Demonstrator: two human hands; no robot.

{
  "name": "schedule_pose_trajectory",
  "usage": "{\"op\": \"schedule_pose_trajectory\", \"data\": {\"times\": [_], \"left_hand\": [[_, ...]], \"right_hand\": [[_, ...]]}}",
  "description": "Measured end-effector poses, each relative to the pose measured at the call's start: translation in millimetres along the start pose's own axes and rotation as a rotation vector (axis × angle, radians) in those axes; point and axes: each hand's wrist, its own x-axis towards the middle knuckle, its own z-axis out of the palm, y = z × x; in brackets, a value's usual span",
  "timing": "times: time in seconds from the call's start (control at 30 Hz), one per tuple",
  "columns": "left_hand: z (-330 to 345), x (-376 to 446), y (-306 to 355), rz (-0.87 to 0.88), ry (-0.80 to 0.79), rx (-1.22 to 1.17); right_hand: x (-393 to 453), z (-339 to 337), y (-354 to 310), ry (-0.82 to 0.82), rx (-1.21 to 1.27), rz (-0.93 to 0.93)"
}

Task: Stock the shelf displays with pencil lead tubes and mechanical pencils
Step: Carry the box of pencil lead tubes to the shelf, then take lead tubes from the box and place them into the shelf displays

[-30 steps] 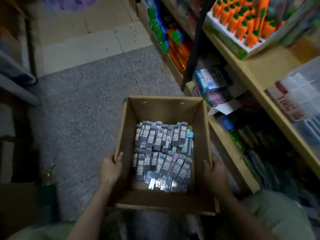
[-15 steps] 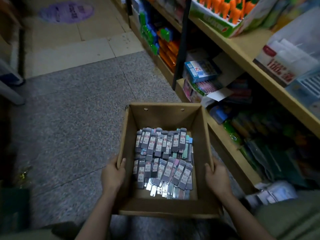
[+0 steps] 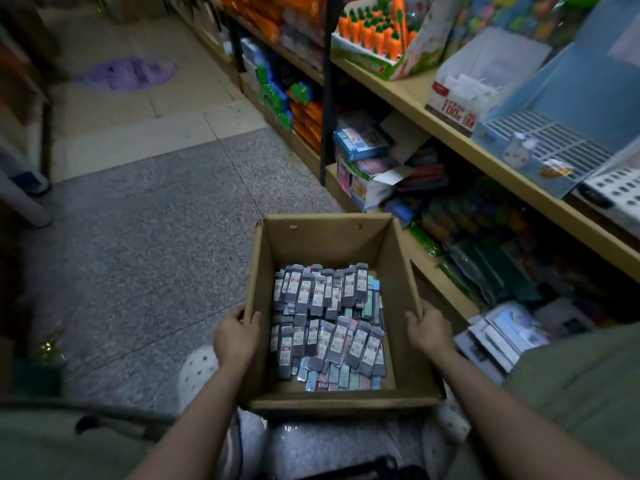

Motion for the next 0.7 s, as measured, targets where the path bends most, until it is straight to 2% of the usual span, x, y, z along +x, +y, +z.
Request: {"op": "schedule_pose_trajectory", "data": {"times": [0.1, 0.13, 0.2, 0.23, 0.3, 0.37, 0.43, 0.57, 0.7], "left_hand": [[4.7, -12.5, 17.7, 0.319, 0.212, 0.017], [9.1, -15.4, 28.0, 0.443, 0.225, 0.034], [25.0, -15.5, 44.9, 0.592, 0.091, 0.064], [35.5, -14.1, 48.2, 0.581, -0.029, 0.075], [58.1, -6.7, 39.9, 0.403, -0.240, 0.082], [79.7, 3.7, 17.9, 0.177, -0.377, 0.124], [99.0, 14.2, -4.5, 0.074, -0.462, 0.228], [127.6, 23.7, -27.8, 0.012, -0.504, 0.266], [145.1, 24.5, -33.4, 0.090, -0.430, 0.261]], "right_hand": [[-7.2, 6.1, -12.0, 0.253, -0.043, -0.293], [-9.7, 10.6, -18.8, 0.313, -0.054, -0.414], [-10.5, 25.4, -31.5, 0.222, -0.065, -0.551], [-7.9, 35.6, -34.6, 0.112, -0.065, -0.545], [2.3, 57.5, -32.1, -0.110, -0.061, -0.423], [15.9, 78.1, -21.8, -0.267, -0.107, -0.295], [31.1, 96.9, -12.0, -0.362, -0.194, -0.230], [56.4, 127.2, 1.0, -0.412, -0.314, -0.189], [70.0, 147.2, 13.4, -0.398, -0.380, -0.229]]}}
